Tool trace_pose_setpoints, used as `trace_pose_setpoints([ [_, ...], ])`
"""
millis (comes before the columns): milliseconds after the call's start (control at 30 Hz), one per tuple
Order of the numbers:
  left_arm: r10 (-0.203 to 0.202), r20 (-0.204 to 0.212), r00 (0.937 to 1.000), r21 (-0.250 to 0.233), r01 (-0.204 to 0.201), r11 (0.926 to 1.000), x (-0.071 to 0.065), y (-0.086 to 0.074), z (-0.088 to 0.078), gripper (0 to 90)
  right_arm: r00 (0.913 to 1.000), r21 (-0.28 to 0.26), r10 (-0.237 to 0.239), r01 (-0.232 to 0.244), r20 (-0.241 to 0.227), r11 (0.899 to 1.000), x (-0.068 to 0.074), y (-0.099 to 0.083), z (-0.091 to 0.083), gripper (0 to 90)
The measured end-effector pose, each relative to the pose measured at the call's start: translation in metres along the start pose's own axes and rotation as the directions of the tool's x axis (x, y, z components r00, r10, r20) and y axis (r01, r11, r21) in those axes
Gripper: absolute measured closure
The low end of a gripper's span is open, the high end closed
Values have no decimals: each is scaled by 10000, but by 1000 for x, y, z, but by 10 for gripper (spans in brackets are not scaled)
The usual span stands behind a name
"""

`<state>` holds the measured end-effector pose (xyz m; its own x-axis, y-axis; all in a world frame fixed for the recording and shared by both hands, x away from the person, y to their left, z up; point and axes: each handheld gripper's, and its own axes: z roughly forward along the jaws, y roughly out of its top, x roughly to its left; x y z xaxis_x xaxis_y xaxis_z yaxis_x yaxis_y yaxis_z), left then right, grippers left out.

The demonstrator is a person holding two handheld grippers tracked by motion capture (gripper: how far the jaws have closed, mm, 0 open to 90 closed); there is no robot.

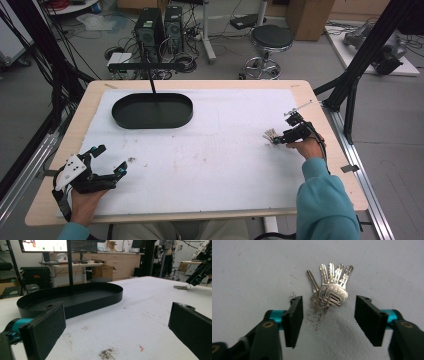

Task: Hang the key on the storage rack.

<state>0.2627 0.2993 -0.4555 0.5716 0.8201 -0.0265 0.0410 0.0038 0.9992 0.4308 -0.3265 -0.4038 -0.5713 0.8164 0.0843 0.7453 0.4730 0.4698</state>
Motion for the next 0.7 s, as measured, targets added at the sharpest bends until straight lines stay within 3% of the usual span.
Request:
trace_pose_setpoints([
  [67,-30,-11,10000,-18,30,10000,0,0,0,17,9998,-63,189,-189,42,9998,1,0,0,497],
  [167,0,0,10000,2,0,10000,0,0,0,17,9997,-13,222,-222,92,9998,1,0,0,548],
  [700,-6,26,10000,-8,6,10000,0,0,0,17,9982,171,551,-555,219,9983,3,1,2,738],
])
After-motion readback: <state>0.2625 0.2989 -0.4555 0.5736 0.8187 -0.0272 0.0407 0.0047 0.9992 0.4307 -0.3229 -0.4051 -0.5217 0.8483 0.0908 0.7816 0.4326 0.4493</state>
